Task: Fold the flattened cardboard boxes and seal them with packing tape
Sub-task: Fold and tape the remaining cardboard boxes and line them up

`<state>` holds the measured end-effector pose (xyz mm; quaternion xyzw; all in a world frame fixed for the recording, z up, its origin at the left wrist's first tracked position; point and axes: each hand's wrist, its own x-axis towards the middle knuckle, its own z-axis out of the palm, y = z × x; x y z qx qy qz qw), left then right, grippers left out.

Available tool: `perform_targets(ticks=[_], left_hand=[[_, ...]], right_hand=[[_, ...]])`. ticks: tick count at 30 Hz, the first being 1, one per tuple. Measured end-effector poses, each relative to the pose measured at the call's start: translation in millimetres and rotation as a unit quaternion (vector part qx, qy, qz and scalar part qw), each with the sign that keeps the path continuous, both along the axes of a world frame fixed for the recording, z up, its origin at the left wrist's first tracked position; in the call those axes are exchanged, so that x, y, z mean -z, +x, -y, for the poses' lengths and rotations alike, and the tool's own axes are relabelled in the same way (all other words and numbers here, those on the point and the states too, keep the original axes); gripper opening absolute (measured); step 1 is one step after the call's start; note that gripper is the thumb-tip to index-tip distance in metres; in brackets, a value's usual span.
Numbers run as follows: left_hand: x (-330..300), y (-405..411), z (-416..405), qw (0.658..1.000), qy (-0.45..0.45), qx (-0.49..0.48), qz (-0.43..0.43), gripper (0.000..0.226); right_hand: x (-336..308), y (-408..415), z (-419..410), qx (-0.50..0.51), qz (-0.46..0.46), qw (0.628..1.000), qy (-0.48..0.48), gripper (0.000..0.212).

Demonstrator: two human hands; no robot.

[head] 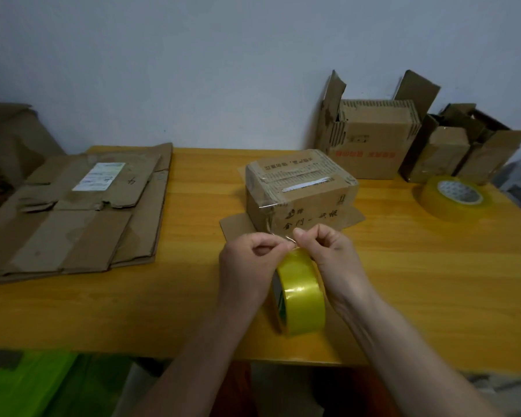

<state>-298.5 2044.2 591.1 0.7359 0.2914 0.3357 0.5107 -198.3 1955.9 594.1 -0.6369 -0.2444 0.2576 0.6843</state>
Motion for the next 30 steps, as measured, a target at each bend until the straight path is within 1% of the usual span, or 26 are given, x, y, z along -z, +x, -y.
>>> perform_targets(ticks=[2,5,6,7,10,12,14,16,18,21,23,25,27,28,29,30], left_hand=[[-8.2,-3.2,3.5,0.997,-0.069,0.021,0.000,0.013],[-14.9,-4.5,4.1,0.989,-0.145,-0.020,0.014,0.054],[-16.1,-4.8,4.2,0.988,-0.148,-0.037,0.015,0.059],[-16.3,-5.2,5.3,0.989,-0.140,-0.048,0.019,0.057],[-13.6,-7.2,12.1,0.992,-0.094,-0.058,0.055,0.039],[-9.3,-8.4,14.4,0.996,-0.021,-0.051,0.072,0.027],[-6.2,-9.7,14.7,0.996,0.037,-0.036,0.067,0.019],[-5.7,-10.1,13.2,0.997,0.056,-0.019,0.044,0.021],[-6.4,-9.2,9.5,0.996,0.083,-0.025,0.019,0.023],[-6.4,-6.0,5.4,0.981,0.186,-0.046,-0.012,0.013],[-5.6,-4.2,8.3,0.965,0.251,-0.069,-0.033,0.007],[-4.8,-1.5,10.7,0.955,0.274,-0.107,-0.034,0.008],[-2.7,4.1,10.9,0.954,0.280,-0.107,-0.013,0.009],[-1.1,7.5,11.3,0.958,0.274,-0.088,0.000,0.010],[-0.6,10.4,12.6,0.962,0.263,-0.068,0.013,0.011],[-0.4,13.1,14.7,0.964,0.258,-0.058,0.024,0.012]], right_hand=[[-1.5,-3.4,0.1,0.010,-0.011,1.000,0.008,0.035],[-2.6,-7.4,-1.1,0.037,-0.017,0.999,0.020,0.036],[-2.9,-8.6,-1.3,0.042,-0.017,0.999,0.022,0.034],[-3.0,-9.6,-0.7,0.043,-0.015,0.999,0.023,0.034],[-3.4,-10.0,0.3,0.056,0.001,0.998,0.015,0.033],[-3.1,-9.9,-0.4,0.061,0.014,0.998,0.014,0.033],[-1.9,-9.0,-0.2,0.059,0.036,0.998,0.016,0.033],[0.3,-8.3,2.1,0.058,0.081,0.995,0.013,0.030],[2.5,-7.9,5.1,0.062,0.139,0.988,0.003,0.026],[2.2,-8.6,9.4,0.065,0.204,0.977,-0.010,0.022],[-1.2,-8.4,13.1,0.065,0.227,0.972,-0.017,0.018],[-2.7,-8.1,18.5,0.071,0.234,0.969,-0.030,0.014],[-4.6,-10.4,24.4,0.070,0.234,0.968,-0.051,0.008],[-5.9,-12.5,26.9,0.063,0.228,0.969,-0.067,0.015],[-6.2,-14.6,29.8,0.055,0.215,0.971,-0.088,0.036],[-7.0,-14.8,33.2,0.048,0.191,0.974,-0.116,0.061]])
